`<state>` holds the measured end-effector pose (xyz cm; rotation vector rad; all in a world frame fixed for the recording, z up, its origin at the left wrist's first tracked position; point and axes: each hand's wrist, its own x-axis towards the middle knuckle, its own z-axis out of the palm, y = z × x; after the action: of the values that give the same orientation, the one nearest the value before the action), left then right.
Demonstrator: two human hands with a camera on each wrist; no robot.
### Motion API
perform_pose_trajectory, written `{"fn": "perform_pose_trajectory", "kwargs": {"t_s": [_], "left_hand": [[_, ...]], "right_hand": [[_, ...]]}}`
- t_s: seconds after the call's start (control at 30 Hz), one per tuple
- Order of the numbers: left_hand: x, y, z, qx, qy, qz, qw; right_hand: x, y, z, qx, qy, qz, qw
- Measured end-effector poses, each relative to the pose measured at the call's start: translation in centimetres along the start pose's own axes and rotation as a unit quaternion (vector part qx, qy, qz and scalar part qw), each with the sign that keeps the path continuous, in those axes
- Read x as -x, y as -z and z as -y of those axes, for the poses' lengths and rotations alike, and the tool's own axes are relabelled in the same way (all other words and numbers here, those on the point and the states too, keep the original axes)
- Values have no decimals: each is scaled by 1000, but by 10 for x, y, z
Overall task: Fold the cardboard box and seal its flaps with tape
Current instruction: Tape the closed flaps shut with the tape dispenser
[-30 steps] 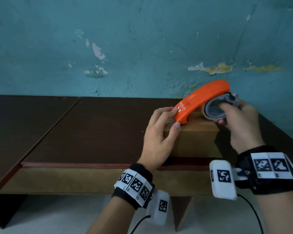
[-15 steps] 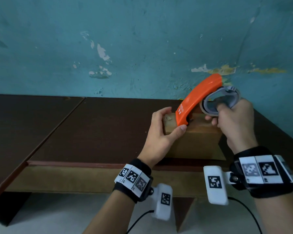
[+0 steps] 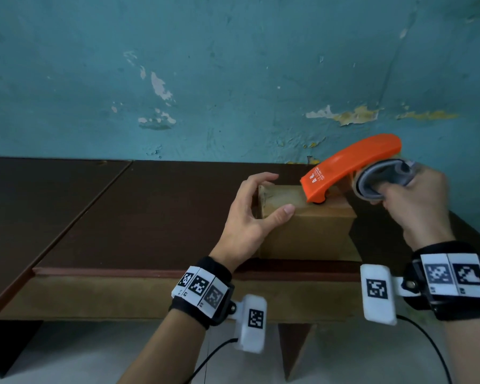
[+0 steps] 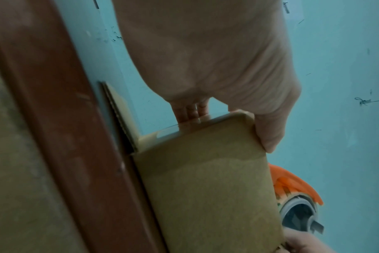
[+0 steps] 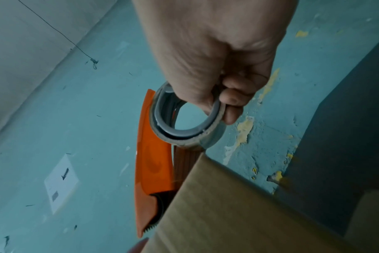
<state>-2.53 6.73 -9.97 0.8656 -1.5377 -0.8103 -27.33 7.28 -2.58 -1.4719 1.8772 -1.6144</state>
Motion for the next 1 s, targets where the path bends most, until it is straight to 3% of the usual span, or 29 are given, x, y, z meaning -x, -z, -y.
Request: {"fn": "perform_pose_trajectory", "kwargs": {"t_s": [0.3, 0.73, 1.0], "left_hand": [[1, 0, -4, -5, 6, 31, 999], [-2, 11, -2, -51, 5, 49, 997], [-3, 32, -13, -53, 29, 78, 995]], "right_hand": [[7, -3, 12, 142, 67, -43, 987], [7, -5, 13, 152, 48, -39, 986], [16, -12, 13, 135, 77, -43, 987]]}}
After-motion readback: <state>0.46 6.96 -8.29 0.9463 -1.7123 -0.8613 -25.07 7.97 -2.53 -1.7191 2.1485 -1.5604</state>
